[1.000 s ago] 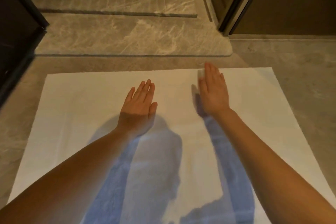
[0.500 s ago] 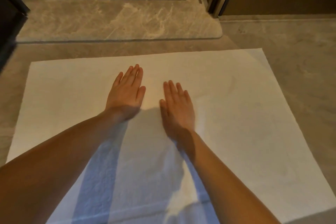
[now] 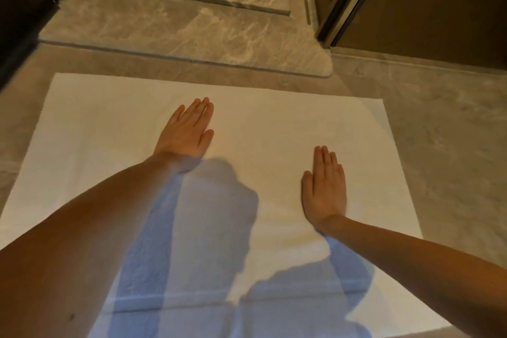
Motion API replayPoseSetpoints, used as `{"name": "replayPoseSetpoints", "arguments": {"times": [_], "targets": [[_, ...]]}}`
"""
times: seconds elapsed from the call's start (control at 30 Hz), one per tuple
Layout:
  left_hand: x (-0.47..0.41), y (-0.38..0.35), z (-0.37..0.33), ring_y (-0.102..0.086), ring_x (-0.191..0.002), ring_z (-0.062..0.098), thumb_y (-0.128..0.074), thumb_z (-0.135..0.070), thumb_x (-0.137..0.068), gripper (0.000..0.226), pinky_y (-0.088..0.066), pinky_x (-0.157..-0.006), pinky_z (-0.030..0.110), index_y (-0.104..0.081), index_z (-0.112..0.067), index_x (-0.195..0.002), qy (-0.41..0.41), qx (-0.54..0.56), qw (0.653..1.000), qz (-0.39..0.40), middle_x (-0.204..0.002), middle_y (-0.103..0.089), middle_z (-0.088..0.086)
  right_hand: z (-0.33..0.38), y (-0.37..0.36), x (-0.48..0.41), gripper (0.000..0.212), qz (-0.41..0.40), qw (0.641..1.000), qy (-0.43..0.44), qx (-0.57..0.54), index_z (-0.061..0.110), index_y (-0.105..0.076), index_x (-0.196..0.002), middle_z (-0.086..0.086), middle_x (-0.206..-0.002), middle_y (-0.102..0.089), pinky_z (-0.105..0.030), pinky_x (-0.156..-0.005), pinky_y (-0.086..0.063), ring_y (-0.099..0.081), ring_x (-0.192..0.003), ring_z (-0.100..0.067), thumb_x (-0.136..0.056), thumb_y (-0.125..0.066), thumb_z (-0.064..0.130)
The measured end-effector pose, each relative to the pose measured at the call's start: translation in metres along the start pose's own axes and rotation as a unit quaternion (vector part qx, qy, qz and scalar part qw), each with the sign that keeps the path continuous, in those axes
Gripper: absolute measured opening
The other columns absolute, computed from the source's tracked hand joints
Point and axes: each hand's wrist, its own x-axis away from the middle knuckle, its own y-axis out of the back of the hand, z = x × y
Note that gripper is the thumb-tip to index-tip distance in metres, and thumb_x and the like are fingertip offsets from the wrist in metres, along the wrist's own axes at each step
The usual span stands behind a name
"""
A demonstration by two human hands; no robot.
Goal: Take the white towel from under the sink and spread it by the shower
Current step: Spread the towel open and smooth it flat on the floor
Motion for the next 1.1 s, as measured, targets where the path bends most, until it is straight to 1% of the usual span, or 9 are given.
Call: {"name": "replayPoseSetpoints", "arguments": {"times": [0.27,0.43,0.53,0.67,0.73,0.87,1.0,1.07,1.1], "targets": [[-0.003,-0.005,0.003,0.002,-0.149,0.009,-0.010,-0.044,-0.097,0.063,0.005,-0.120,0.031,-0.004,-0.020,-0.155,0.008,-0.005,1.000,0.009,-0.163,-0.003,-0.004,-0.004,-0.004,-0.002,0.064,-0.008,1.000,0.012,-0.015,0.013,-0.005,-0.156,-0.004,-0.164,-0.003,-0.036,-0.122,-0.002,0.001,-0.150,-0.019,-0.098,-0.014,0.039],[-0.002,0.004,-0.005,0.002,-0.150,0.015,-0.009,-0.040,-0.099,0.062,0.002,-0.121,0.036,-0.002,-0.013,-0.155,0.008,-0.042,0.999,0.027,-0.164,0.000,0.003,-0.003,-0.003,-0.001,0.061,-0.014,1.000,0.008,-0.026,0.013,-0.006,-0.156,-0.005,-0.164,-0.005,-0.035,-0.122,-0.001,0.000,-0.150,-0.018,-0.101,-0.020,0.035],[-0.004,0.019,-0.020,0.002,-0.150,0.020,-0.014,-0.036,-0.101,0.060,0.004,-0.121,0.037,-0.003,-0.011,-0.154,0.008,-0.071,0.997,0.034,-0.164,0.001,0.007,-0.002,-0.001,0.000,0.060,-0.014,0.999,0.006,-0.034,0.013,-0.007,-0.156,-0.004,-0.164,-0.006,-0.035,-0.122,-0.001,-0.001,-0.150,-0.018,-0.102,-0.025,0.033],[0.036,0.031,-0.045,-0.004,-0.150,0.018,-0.021,-0.033,-0.102,0.057,0.000,-0.121,0.039,-0.016,-0.013,-0.154,-0.038,-0.004,0.999,-0.030,-0.162,-0.011,0.003,-0.004,-0.002,-0.001,0.061,-0.019,0.999,0.008,-0.033,0.013,-0.008,-0.156,-0.005,-0.164,-0.007,-0.036,-0.122,-0.003,-0.002,-0.150,-0.019,-0.102,-0.026,0.033],[0.075,0.024,-0.053,-0.001,-0.150,0.014,-0.020,-0.034,-0.103,0.055,-0.001,-0.121,0.038,-0.019,-0.015,-0.154,-0.053,0.023,0.998,-0.016,-0.162,-0.010,0.000,-0.004,-0.004,0.000,0.061,-0.020,0.999,0.008,-0.036,0.014,-0.008,-0.156,-0.005,-0.164,-0.007,-0.036,-0.122,-0.003,-0.001,-0.150,-0.019,-0.102,-0.026,0.034],[0.118,0.002,-0.060,-0.005,-0.150,0.017,-0.017,-0.036,-0.101,0.056,-0.006,-0.121,0.040,-0.020,-0.018,-0.154,-0.031,0.010,0.999,0.028,-0.163,-0.013,0.001,-0.005,-0.006,-0.001,0.061,-0.026,0.999,0.009,-0.027,0.013,-0.008,-0.156,-0.005,-0.164,-0.008,-0.037,-0.122,-0.004,-0.003,-0.150,-0.020,-0.102,-0.025,0.035],[0.119,-0.007,-0.055,-0.010,-0.150,0.022,-0.020,-0.037,-0.100,0.056,-0.012,-0.120,0.045,-0.020,-0.019,-0.154,-0.043,0.006,0.999,0.018,-0.162,-0.015,0.005,-0.003,-0.003,0.000,0.060,-0.013,1.000,0.007,-0.014,0.011,-0.007,-0.156,-0.007,-0.164,-0.006,-0.038,-0.122,-0.003,-0.001,-0.151,-0.022,-0.103,-0.023,0.033],[0.119,-0.009,-0.055,-0.011,-0.150,0.022,-0.021,-0.038,-0.100,0.056,-0.012,-0.120,0.045,-0.021,-0.022,-0.153,-0.047,0.016,0.999,0.010,-0.162,-0.017,0.005,0.003,0.006,-0.004,0.058,-0.013,1.000,-0.009,-0.017,0.010,-0.008,-0.156,-0.008,-0.164,-0.007,-0.040,-0.122,-0.004,-0.002,-0.151,-0.023,-0.103,-0.023,0.031],[0.120,-0.010,-0.056,-0.011,-0.149,0.021,-0.022,-0.037,-0.100,0.055,-0.011,-0.120,0.045,-0.022,-0.024,-0.153,-0.044,0.024,0.999,0.003,-0.162,-0.017,0.004,0.013,0.010,-0.003,0.058,-0.028,0.999,-0.008,-0.022,0.009,-0.011,-0.155,-0.009,-0.163,-0.010,-0.041,-0.122,-0.004,-0.004,-0.150,-0.025,-0.104,-0.024,0.030]]}}
